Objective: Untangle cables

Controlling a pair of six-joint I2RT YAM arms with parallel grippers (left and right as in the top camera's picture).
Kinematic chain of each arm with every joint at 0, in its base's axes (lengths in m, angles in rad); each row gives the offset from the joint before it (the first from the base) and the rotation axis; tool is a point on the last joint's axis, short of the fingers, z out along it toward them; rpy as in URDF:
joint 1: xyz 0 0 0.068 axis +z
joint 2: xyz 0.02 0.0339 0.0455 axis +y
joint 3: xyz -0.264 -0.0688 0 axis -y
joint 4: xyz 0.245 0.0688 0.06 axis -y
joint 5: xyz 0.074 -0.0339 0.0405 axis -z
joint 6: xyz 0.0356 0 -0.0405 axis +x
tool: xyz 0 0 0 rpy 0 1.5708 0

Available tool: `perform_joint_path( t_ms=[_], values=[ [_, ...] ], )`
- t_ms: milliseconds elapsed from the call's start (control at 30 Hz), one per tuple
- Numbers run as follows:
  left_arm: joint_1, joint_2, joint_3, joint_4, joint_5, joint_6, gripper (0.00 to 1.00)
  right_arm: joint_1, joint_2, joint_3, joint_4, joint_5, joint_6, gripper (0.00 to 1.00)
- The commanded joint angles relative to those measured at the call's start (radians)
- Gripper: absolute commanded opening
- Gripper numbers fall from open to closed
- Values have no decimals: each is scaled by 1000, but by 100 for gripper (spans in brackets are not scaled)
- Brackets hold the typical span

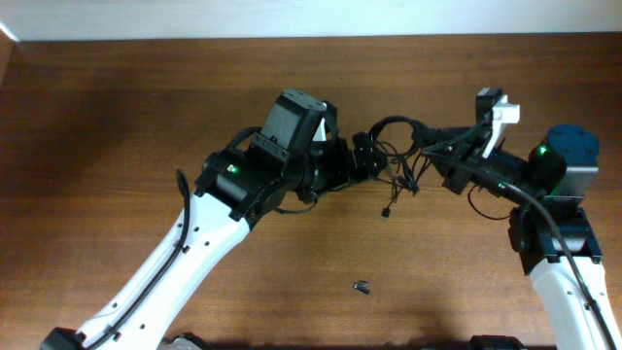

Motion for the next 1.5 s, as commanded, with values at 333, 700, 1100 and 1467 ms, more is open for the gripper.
perform_joint_path(
  t_ms=[333, 700, 1100, 1467],
  values=[
    [-8, -15, 8, 64, -97, -358, 99, -3, -16, 10, 122, -55, 206, 4],
    [-31, -15, 8, 80, 31, -332, 99, -3, -14, 10, 122, -73, 206, 4],
    [-31, -13, 8, 137, -124, -454, 99, -3, -14, 10, 122, -101, 196, 4],
    [-35, 83, 8, 152, -109, -476, 68, -3, -14, 10, 126, -127, 200, 4]
  ],
)
